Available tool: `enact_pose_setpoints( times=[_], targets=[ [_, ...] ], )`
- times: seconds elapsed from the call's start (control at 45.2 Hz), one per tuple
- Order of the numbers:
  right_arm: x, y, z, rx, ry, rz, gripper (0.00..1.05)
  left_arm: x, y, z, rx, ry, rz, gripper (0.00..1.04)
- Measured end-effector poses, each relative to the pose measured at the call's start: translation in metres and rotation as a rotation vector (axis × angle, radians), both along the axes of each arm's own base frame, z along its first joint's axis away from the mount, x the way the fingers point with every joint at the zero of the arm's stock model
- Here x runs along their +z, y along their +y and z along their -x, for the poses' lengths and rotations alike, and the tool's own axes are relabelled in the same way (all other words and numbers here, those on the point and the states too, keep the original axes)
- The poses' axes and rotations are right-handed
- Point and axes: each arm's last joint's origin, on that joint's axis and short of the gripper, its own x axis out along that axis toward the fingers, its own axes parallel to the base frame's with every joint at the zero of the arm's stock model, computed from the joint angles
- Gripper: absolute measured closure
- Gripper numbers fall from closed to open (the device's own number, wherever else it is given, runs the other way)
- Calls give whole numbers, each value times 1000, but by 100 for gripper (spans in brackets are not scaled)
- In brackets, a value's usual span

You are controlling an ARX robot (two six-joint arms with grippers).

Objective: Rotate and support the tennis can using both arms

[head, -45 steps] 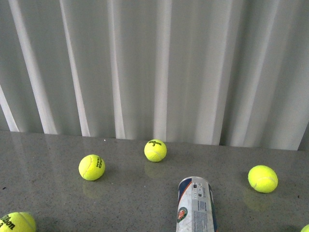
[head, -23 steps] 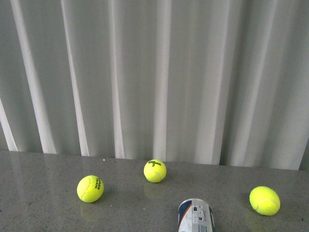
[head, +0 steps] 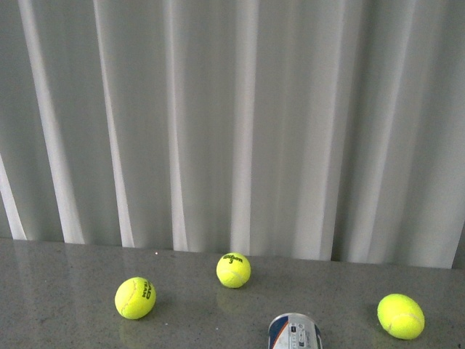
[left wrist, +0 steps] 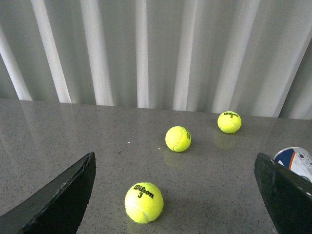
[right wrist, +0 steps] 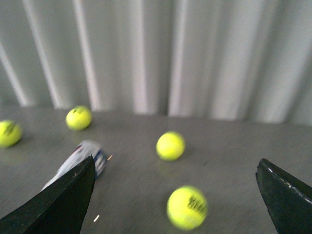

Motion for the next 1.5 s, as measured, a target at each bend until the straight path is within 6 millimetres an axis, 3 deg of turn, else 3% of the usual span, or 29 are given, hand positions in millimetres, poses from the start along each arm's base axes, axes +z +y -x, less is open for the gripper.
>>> enact_pose_setpoints(
  times=[0.133,0.243,0.331,0.552,0.818,1.083,1.503],
  targets=[
    [9,1,-17,93,189,-63,7,0,0,0,-1,-1,0,7],
    [26,8,-51,108,292,-94,7,0,0,0,0,0,0,7],
    [27,20,-80,160,387,-113,7,0,0,0,0,-1,0,7],
    [-5,60,-139,244,692,-149,7,0,0,0,-1,-1,0,7],
    [-37,98,-190,246,860,-193,7,0,0,0,-1,-1,0,7],
    [-50,117,-224,235,908,-255,7,0,0,0,-1,-1,0,7],
    [-84,128,-256,174,995,-259,7,0,0,0,-1,-1,0,7]
  ],
)
